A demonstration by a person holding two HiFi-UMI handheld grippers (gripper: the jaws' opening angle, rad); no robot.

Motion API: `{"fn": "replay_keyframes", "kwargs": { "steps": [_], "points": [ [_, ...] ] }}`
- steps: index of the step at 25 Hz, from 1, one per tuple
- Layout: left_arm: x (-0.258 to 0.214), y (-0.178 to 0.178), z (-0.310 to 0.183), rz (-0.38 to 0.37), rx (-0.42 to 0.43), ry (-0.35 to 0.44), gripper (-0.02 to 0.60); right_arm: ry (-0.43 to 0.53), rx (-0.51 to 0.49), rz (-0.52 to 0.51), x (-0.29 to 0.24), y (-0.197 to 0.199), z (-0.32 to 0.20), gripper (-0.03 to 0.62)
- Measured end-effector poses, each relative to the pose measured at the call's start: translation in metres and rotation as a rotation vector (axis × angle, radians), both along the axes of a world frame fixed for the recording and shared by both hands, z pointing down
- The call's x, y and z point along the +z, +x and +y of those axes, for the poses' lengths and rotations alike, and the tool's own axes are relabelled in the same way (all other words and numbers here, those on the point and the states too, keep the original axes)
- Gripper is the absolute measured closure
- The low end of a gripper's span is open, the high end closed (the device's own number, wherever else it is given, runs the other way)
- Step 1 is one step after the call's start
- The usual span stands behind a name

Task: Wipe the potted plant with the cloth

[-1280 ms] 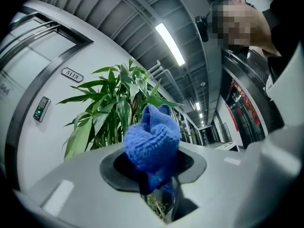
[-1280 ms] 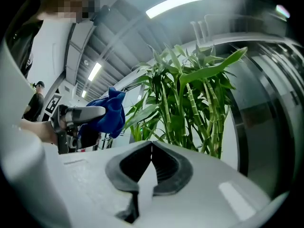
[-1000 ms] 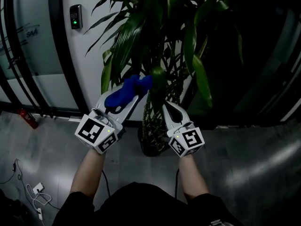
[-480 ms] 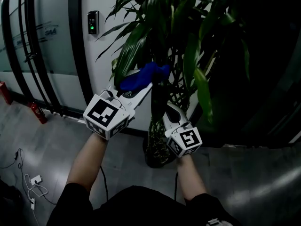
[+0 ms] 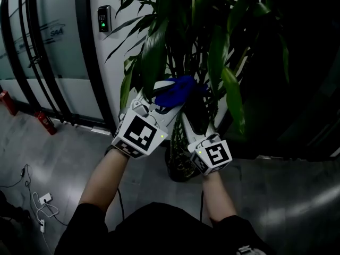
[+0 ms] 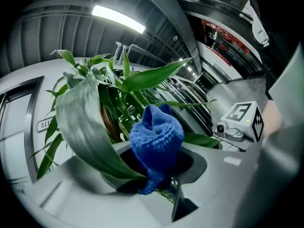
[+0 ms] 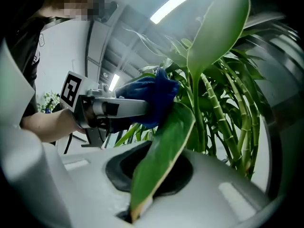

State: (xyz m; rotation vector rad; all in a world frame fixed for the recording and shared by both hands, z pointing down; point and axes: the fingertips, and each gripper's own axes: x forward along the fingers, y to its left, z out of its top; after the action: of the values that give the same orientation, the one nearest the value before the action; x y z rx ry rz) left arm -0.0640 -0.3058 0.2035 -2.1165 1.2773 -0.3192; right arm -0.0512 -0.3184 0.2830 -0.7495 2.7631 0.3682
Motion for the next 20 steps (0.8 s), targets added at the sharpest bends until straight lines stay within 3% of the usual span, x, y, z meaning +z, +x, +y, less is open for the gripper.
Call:
{"fn": "replay_keyframes", "kwargs": {
  "steps": [11, 20],
  "points": [
    [0.032, 0.015, 0.010, -0.057, 0.022, -0.076, 0.426, 0.056, 0.092, 0.098, 0.011, 0.010, -0.001, 0.591],
    [0.054, 0.033, 0.019, -0.054, 0.047, -0.131, 0.426, 0.076, 0.140, 0.140, 0.021, 0.026, 0.008, 0.591]
  ]
}}
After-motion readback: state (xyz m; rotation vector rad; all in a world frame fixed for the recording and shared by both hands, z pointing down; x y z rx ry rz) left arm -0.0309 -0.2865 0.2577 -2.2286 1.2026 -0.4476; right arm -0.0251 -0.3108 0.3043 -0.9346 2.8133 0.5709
